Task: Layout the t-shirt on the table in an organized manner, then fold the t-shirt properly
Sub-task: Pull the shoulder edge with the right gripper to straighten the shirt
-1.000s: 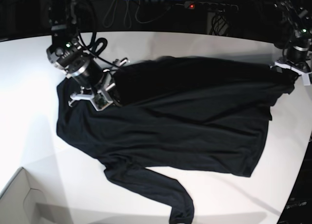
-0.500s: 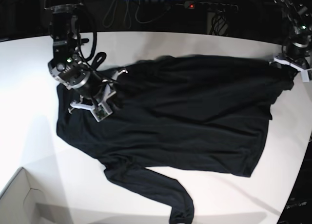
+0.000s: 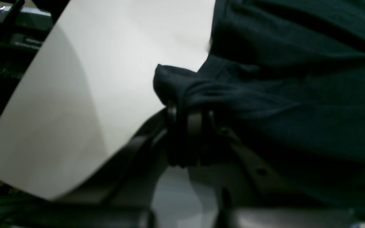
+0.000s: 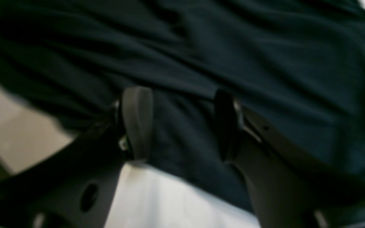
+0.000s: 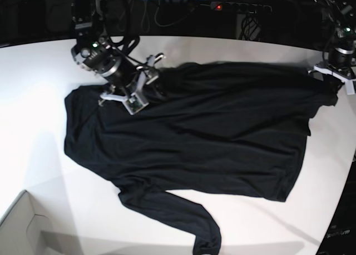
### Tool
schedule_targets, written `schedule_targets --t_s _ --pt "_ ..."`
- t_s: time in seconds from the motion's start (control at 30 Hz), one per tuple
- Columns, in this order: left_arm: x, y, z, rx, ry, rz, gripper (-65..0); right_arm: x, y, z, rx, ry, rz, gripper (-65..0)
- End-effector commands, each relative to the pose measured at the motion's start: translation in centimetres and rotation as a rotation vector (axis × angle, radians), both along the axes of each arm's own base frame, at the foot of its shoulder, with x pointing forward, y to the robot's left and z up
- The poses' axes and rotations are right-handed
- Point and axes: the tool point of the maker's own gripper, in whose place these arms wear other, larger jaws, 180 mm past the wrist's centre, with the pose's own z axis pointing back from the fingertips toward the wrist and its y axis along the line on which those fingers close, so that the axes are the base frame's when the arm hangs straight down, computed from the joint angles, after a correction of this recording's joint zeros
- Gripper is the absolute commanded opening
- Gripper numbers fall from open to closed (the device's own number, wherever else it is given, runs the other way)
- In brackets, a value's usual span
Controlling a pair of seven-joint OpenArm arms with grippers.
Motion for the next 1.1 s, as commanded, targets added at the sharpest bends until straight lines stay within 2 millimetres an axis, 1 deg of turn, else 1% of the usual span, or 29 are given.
schedule_targets --t_s 0.0,0.03,0.1,0.17,0.23,0.37,0.43,0.57,0.63,0.67,0.73,0.83,0.9,0.97,1.07 --pt "0.6 0.5 1.7 0.027 -0.053 -0.007 -64.9 0.3 0.9 0.8 0.035 -0.029 0.017 -33.1" --pt "0.6 0.4 1.8 0.028 -0.054 -0.008 -64.9 0.1 1.6 0.4 0.038 -0.018 0.036 -33.1" --pt "0.7 0.4 1.8 0.028 -0.056 -0.008 -64.9 -0.2 2.4 -0.2 0.043 0.002 0.056 -33.1" --pt "0.7 0.5 1.7 0.026 -0.055 -0.007 -64.9 0.2 2.6 -0.5 0.043 0.006 0.064 -33.1" --pt "0.7 0.5 1.6 0.023 -0.052 -0.004 -64.9 0.1 2.9 -1.4 0.041 0.031 0.073 -33.1" --pt "0.6 0.5 1.5 0.021 -0.050 -0.003 -64.9 -0.3 2.9 -2.8 0.037 0.071 0.074 -33.1" --pt "0.7 0.5 1.5 0.020 -0.050 -0.003 -64.9 0.1 2.9 -3.0 0.035 0.074 0.074 -33.1" --pt "0.7 0.5 1.5 0.020 -0.052 -0.003 -64.9 0.1 2.8 -4.1 0.030 0.105 0.074 -33.5" --pt "1.0 0.5 1.7 0.020 -0.059 -0.004 -64.9 0.1 2.8 -4.1 0.031 0.105 0.074 -33.9" --pt "1.1 0.5 1.7 0.019 -0.062 -0.003 -64.9 0.1 2.9 -4.0 0.039 0.097 0.073 -34.9" --pt "1.1 0.5 1.7 0.019 -0.062 -0.003 -64.9 0.3 2.9 -3.2 0.062 0.061 0.069 -40.9" --pt "1.0 0.6 1.5 0.014 -0.057 0.000 -64.9 -0.3 3.1 -2.1 0.091 0.020 0.068 -55.8" --pt "1.0 0.6 1.2 0.011 -0.052 0.003 -64.9 -0.6 3.1 -1.2 0.099 -0.005 0.063 -64.4" --pt "0.9 0.7 1.1 0.008 -0.049 0.006 -64.9 -1.3 2.8 -0.8 0.094 -0.012 0.066 -65.0" --pt "1.3 0.7 1.3 0.008 -0.060 0.006 -64.9 -2.3 2.1 -1.2 0.070 -0.003 0.078 -65.0"
